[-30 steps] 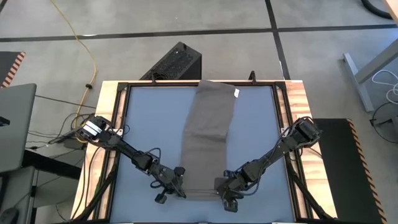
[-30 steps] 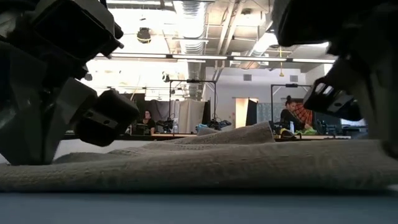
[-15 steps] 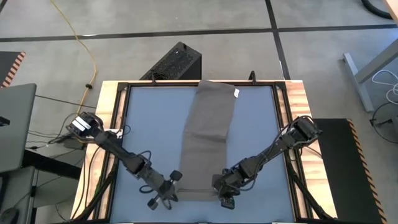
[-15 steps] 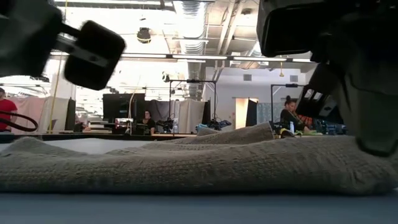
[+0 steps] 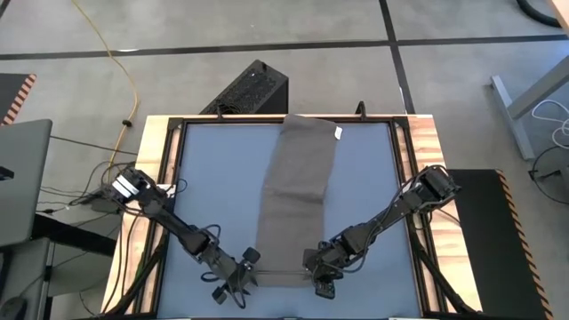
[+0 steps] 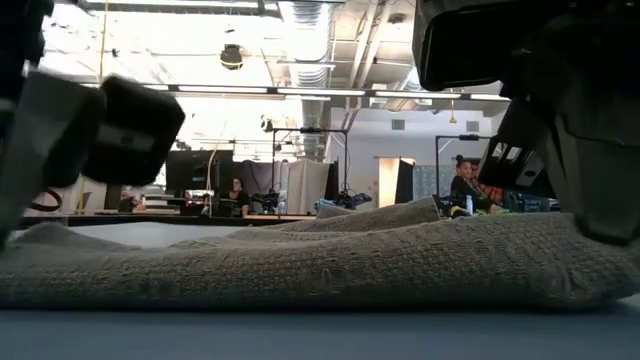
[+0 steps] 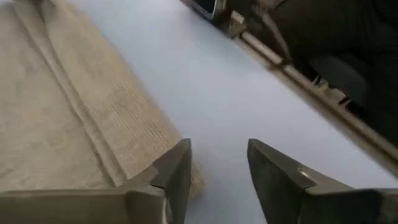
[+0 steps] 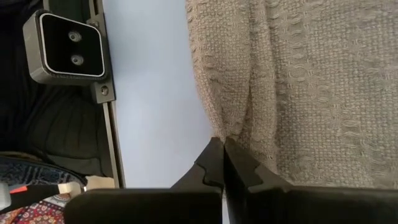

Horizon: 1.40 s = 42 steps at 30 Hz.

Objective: Roll towel
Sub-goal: Roll the gray towel

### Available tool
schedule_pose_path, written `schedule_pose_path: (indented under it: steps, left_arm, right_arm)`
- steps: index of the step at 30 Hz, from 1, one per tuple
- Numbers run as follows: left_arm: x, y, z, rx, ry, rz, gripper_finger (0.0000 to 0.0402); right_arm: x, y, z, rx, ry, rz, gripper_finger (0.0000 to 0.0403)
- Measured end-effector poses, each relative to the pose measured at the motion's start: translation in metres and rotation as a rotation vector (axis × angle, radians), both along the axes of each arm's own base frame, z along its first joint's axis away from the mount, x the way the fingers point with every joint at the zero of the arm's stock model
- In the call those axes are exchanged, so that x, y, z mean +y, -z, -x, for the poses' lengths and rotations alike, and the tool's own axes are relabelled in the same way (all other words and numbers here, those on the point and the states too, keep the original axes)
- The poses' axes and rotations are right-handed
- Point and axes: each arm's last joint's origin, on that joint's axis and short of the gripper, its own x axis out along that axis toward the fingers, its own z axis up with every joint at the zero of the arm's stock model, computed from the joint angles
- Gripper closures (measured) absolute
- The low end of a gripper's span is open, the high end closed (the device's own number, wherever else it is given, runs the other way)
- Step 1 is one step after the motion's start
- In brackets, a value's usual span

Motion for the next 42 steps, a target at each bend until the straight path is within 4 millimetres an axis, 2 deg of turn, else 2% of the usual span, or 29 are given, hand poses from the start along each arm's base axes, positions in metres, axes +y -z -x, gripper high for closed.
schedule_pose_path:
  steps: [6,14,25,36,42]
  left_arm:
    - [0.003,0.016,-0.001,0.026,-0.075,-0.087,0.0235]
    - [0.002,0.016,0.0,0.007,-0.067,-0.117,0.0235]
    - [-0.004,-0.009,0.008,-0.121,-0.012,-0.201,0.0235]
    - [-0.001,-0.002,0.009,-0.076,-0.003,-0.225,0.0235]
    - [-0.001,0.012,0.004,-0.026,-0.034,-0.204,0.0235]
  right_arm:
    - [0.0,0.0,0.0,-0.001,0.0,-0.001,0.0386]
    - [0.0,0.0,0.0,-0.002,-0.001,-0.001,0.0386]
    - [0.0,0.0,0.0,-0.005,-0.007,0.001,0.0386]
    - [0.0,0.0,0.0,-0.005,-0.01,0.004,0.0386]
    - [0.0,-0.001,0.0,-0.005,-0.009,0.004,0.0386]
